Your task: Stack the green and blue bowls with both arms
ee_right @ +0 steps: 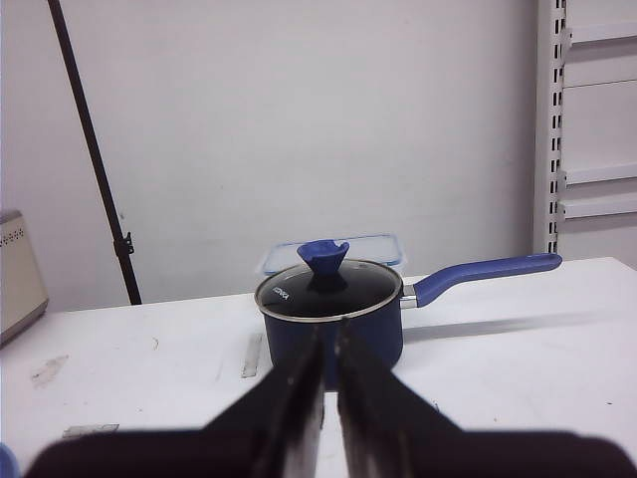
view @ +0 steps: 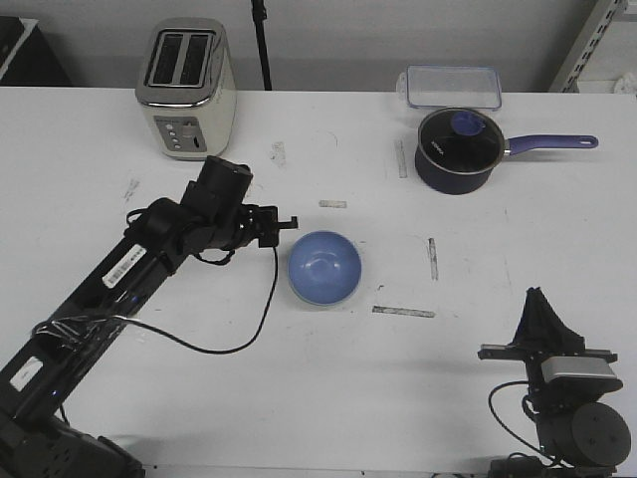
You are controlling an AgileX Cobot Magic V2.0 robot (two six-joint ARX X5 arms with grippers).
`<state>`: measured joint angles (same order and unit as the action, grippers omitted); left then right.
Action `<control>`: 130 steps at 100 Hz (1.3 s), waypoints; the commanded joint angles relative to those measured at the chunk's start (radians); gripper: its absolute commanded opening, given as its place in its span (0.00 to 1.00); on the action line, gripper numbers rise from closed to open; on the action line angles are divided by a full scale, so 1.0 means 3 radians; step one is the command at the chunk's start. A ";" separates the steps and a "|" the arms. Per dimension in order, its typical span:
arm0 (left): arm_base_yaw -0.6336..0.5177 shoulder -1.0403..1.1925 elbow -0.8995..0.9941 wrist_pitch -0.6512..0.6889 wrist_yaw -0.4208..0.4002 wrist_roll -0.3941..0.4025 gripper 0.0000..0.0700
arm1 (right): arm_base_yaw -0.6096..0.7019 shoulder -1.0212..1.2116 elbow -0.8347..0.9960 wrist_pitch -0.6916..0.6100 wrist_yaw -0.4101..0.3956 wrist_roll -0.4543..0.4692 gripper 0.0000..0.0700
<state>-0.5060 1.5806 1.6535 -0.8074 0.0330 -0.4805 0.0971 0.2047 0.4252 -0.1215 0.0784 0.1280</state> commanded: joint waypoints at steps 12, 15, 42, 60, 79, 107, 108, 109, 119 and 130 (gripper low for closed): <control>0.0140 -0.0333 -0.0192 0.0417 -0.0491 0.0399 0.16 | 0.0005 -0.0005 0.0020 0.0050 -0.0003 0.0022 0.02; 0.0182 -0.0404 -0.0275 0.0512 -0.0500 0.0462 0.08 | 0.0005 -0.0005 0.0020 0.0050 -0.0003 0.0022 0.02; 0.0567 -0.1110 -0.1338 0.1581 -0.0451 0.0760 0.00 | 0.0005 -0.0005 0.0020 0.0050 -0.0003 0.0020 0.02; 0.0881 -0.1653 -0.2266 0.2514 -0.0191 0.0805 0.00 | 0.0005 -0.0005 0.0020 0.0051 -0.0003 0.0020 0.02; 0.1156 -0.2211 -0.3058 0.3085 -0.0023 0.0807 0.00 | 0.0005 -0.0005 0.0020 0.0051 -0.0003 0.0020 0.02; 0.1319 -0.2970 -0.3713 0.3145 -0.0023 0.1666 0.00 | 0.0005 -0.0005 0.0020 0.0051 -0.0003 0.0020 0.02; 0.1319 -0.2998 -0.3728 0.3146 -0.0023 0.1676 0.00 | 0.0005 -0.0005 0.0020 0.0051 -0.0003 0.0020 0.02; 0.1319 -0.3026 -0.3742 0.3147 -0.0024 0.1684 0.00 | 0.0005 -0.0005 0.0020 0.0051 -0.0003 0.0022 0.02; 0.1319 -0.3301 -0.3859 0.3131 -0.0025 0.1690 0.00 | 0.0005 -0.0005 0.0020 0.0051 -0.0003 0.0022 0.02; 0.1319 -0.3582 -0.3877 0.3033 -0.0041 0.1689 0.00 | 0.0005 -0.0005 0.0020 0.0051 -0.0003 0.0020 0.02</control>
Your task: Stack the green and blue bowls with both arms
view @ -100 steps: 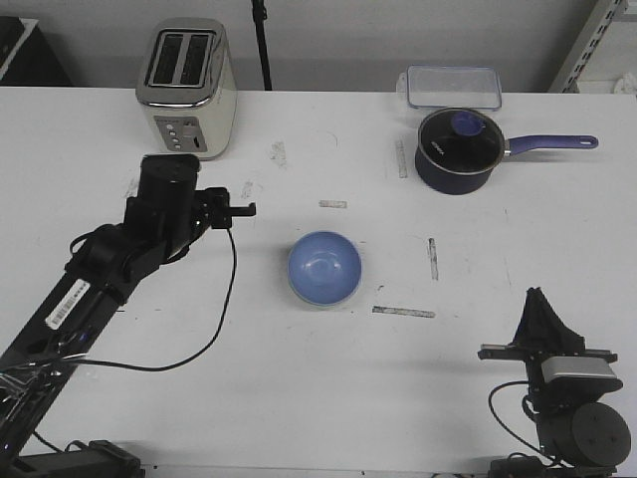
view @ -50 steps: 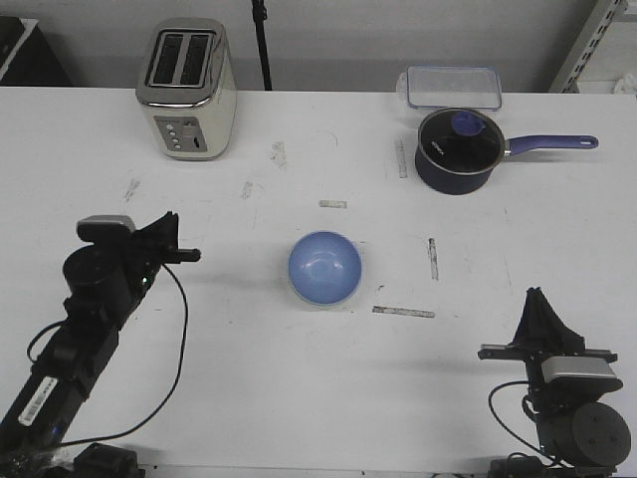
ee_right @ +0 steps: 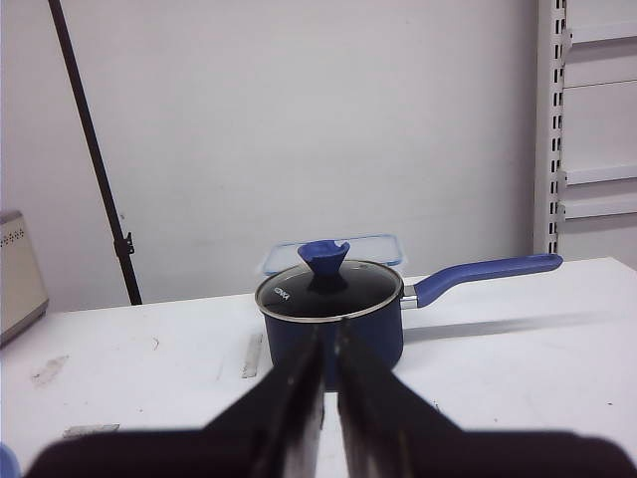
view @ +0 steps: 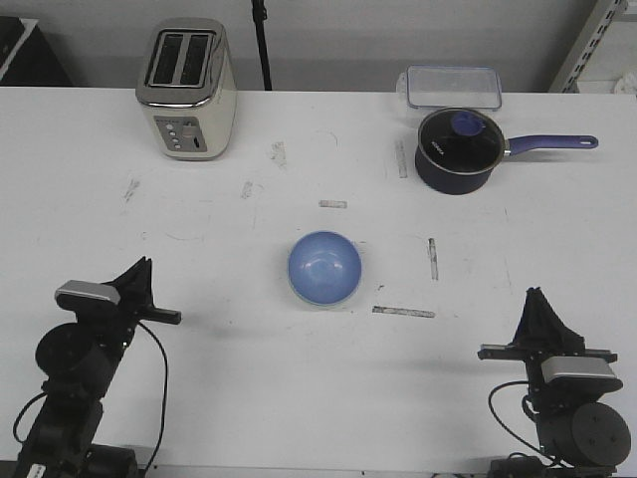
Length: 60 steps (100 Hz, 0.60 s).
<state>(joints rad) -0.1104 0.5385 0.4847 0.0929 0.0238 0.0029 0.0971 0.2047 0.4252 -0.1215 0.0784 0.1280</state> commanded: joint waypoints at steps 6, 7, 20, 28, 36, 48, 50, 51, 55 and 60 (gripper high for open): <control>0.0000 -0.0237 0.0019 0.0025 -0.0008 0.0078 0.00 | 0.0005 -0.0005 0.0020 0.0051 -0.0001 0.0020 0.02; -0.0001 -0.0258 0.0019 0.0025 -0.0005 0.0076 0.00 | 0.0005 -0.0005 0.0020 0.0051 -0.0001 0.0020 0.02; -0.0001 -0.0457 0.0019 0.0025 -0.0004 0.0076 0.00 | 0.0005 -0.0005 0.0020 0.0051 -0.0001 0.0020 0.02; -0.0001 -0.0528 0.0019 0.0024 -0.0004 0.0076 0.00 | 0.0005 -0.0005 0.0020 0.0051 -0.0001 0.0022 0.02; -0.0001 -0.0582 0.0019 0.0024 -0.0004 0.0076 0.00 | 0.0005 -0.0005 0.0020 0.0051 -0.0001 0.0020 0.02; -0.0001 -0.0636 0.0019 0.0025 -0.0004 0.0076 0.00 | 0.0005 -0.0005 0.0020 0.0051 -0.0001 0.0020 0.02; -0.0001 -0.0642 0.0019 0.0024 -0.0004 0.0076 0.00 | 0.0005 -0.0005 0.0020 0.0051 -0.0001 0.0020 0.02; -0.0001 -0.0646 0.0019 0.0023 -0.0004 0.0076 0.00 | 0.0005 -0.0005 0.0020 0.0051 -0.0001 0.0020 0.02; -0.0001 -0.0651 0.0019 0.0024 -0.0003 0.0076 0.00 | 0.0005 -0.0005 0.0020 0.0051 -0.0001 0.0020 0.02; -0.0001 -0.0651 0.0019 0.0023 -0.0004 0.0076 0.00 | 0.0005 -0.0005 0.0020 0.0051 -0.0001 0.0020 0.02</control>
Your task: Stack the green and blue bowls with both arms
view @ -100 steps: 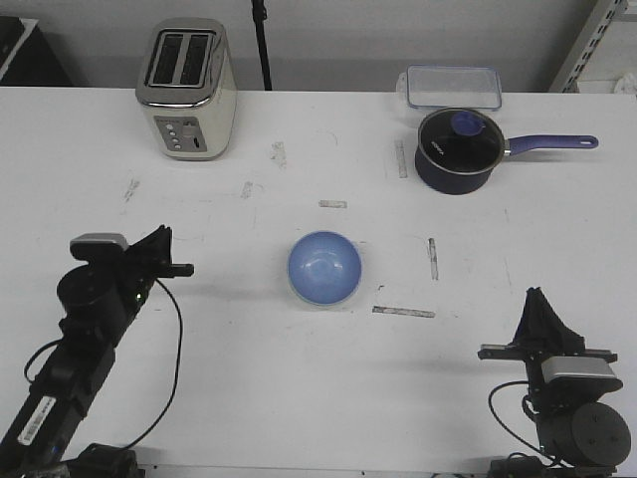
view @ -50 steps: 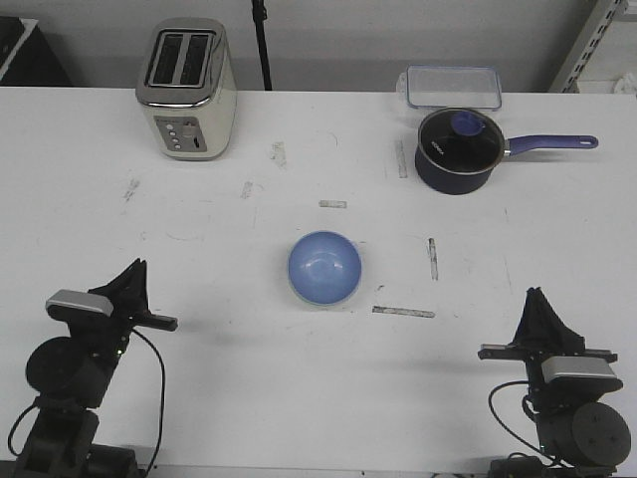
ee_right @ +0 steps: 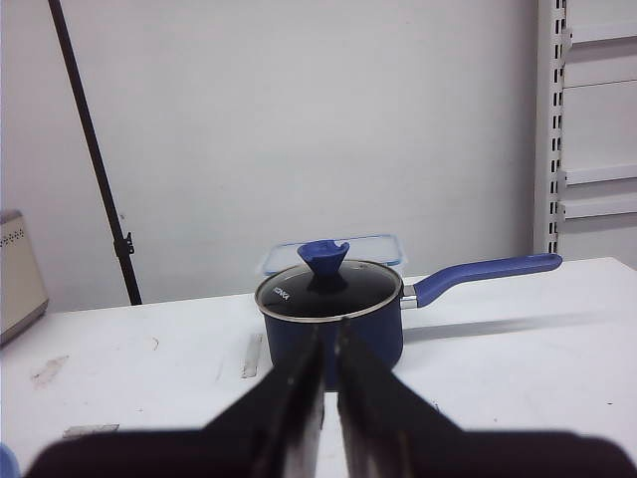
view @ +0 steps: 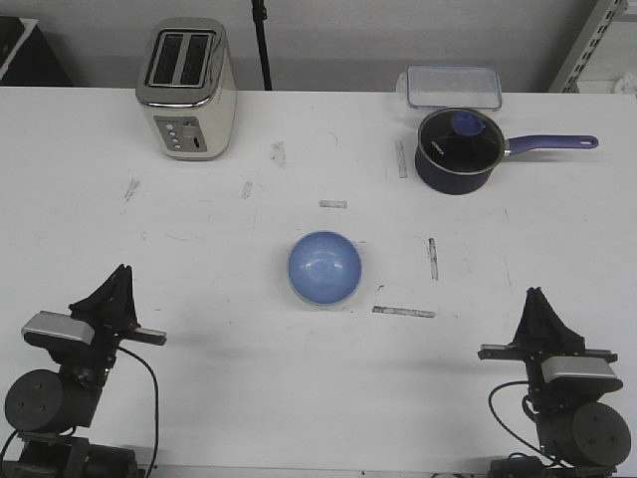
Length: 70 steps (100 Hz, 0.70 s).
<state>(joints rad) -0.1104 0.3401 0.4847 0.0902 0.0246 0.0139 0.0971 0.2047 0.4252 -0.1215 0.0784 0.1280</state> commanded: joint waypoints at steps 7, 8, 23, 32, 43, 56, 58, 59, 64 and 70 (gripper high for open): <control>-0.0001 0.0010 0.0019 0.0031 -0.0006 0.0039 0.00 | 0.0005 -0.0005 0.0020 0.0051 -0.0001 0.0020 0.02; -0.0001 0.0010 0.0019 0.0033 -0.0006 0.0039 0.00 | 0.0005 -0.0005 0.0020 0.0051 -0.0001 0.0020 0.02; 0.0013 0.0022 0.0009 0.0029 -0.0004 0.0039 0.00 | 0.0005 -0.0005 0.0020 0.0051 -0.0001 0.0020 0.02; 0.0085 0.0011 -0.0074 0.0050 0.0003 0.0039 0.00 | 0.0005 -0.0005 0.0020 0.0051 0.0000 0.0020 0.02; 0.0163 -0.0065 -0.0271 0.0148 0.0003 0.0039 0.00 | 0.0005 -0.0005 0.0020 0.0051 -0.0001 0.0022 0.02; 0.0202 -0.0216 -0.0549 0.0245 0.0003 0.0039 0.00 | 0.0005 -0.0005 0.0020 0.0051 0.0000 0.0020 0.02; 0.0205 -0.0245 -0.0590 0.0249 0.0000 0.0039 0.00 | 0.0005 -0.0005 0.0020 0.0051 -0.0001 0.0020 0.02; 0.0207 -0.0259 -0.0609 0.0252 0.0000 0.0039 0.00 | 0.0005 -0.0005 0.0020 0.0051 0.0000 0.0020 0.02; 0.0221 -0.0334 -0.0708 0.0253 -0.0004 0.0039 0.00 | 0.0005 -0.0005 0.0020 0.0051 -0.0001 0.0020 0.02; 0.0244 -0.0434 -0.0824 0.0254 -0.0005 0.0039 0.00 | 0.0005 -0.0005 0.0020 0.0051 0.0000 0.0020 0.02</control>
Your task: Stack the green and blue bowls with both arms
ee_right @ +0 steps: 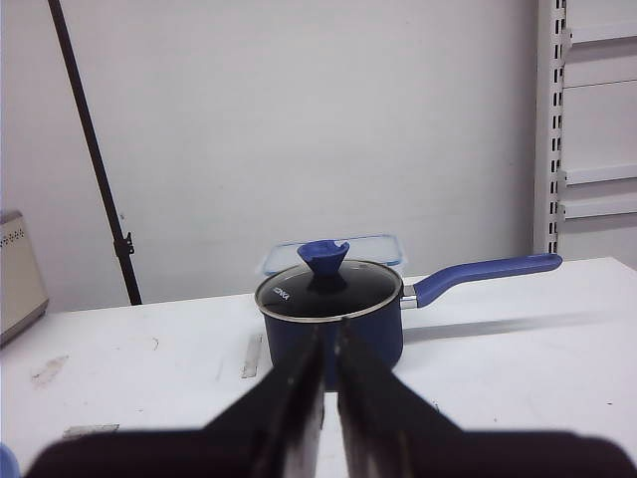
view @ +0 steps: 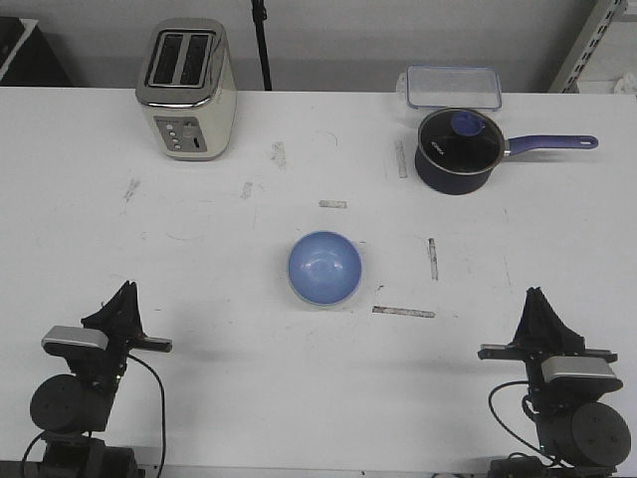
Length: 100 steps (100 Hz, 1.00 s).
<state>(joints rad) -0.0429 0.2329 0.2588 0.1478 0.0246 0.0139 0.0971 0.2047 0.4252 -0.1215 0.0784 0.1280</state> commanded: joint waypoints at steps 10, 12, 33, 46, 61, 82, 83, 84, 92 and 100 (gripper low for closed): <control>0.0045 -0.0248 -0.0258 0.0060 -0.0005 0.0039 0.00 | 0.0005 -0.0005 0.0020 0.0051 0.0000 0.0020 0.02; 0.0048 -0.0281 -0.0292 0.0061 -0.0005 0.0039 0.00 | 0.0005 -0.0005 0.0020 0.0051 0.0000 0.0020 0.02; 0.0066 -0.0581 -0.0594 0.0065 -0.0006 0.0039 0.00 | 0.0005 -0.0005 0.0020 0.0051 0.0000 0.0020 0.02; 0.0094 -0.0771 -0.0790 0.0144 -0.0005 0.0039 0.00 | 0.0005 -0.0005 0.0020 0.0051 0.0000 0.0020 0.02; 0.0108 -0.0767 -0.0823 0.0159 0.0001 0.0028 0.00 | 0.0005 -0.0005 0.0020 0.0051 0.0000 0.0020 0.02; 0.0114 -0.0767 -0.0823 0.0161 0.0001 0.0029 0.00 | 0.0005 -0.0005 0.0020 0.0052 0.0000 0.0020 0.02; 0.0114 -0.0767 -0.0823 0.0161 0.0001 0.0028 0.00 | 0.0005 -0.0005 0.0020 0.0051 0.0000 0.0020 0.02; 0.0114 -0.0767 -0.0823 0.0161 0.0001 0.0028 0.00 | 0.0005 -0.0005 0.0020 0.0052 0.0000 0.0022 0.02; 0.0114 -0.0767 -0.0823 0.0160 0.0001 0.0028 0.00 | 0.0005 -0.0005 0.0020 0.0052 0.0001 0.0020 0.02; 0.0114 -0.0767 -0.0823 0.0160 0.0001 0.0028 0.00 | 0.0005 -0.0005 0.0020 0.0052 0.0001 0.0020 0.02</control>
<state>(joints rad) -0.0105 0.0051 0.0341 0.1799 0.0250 0.0139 0.0971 0.2047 0.4252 -0.1204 0.0788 0.1280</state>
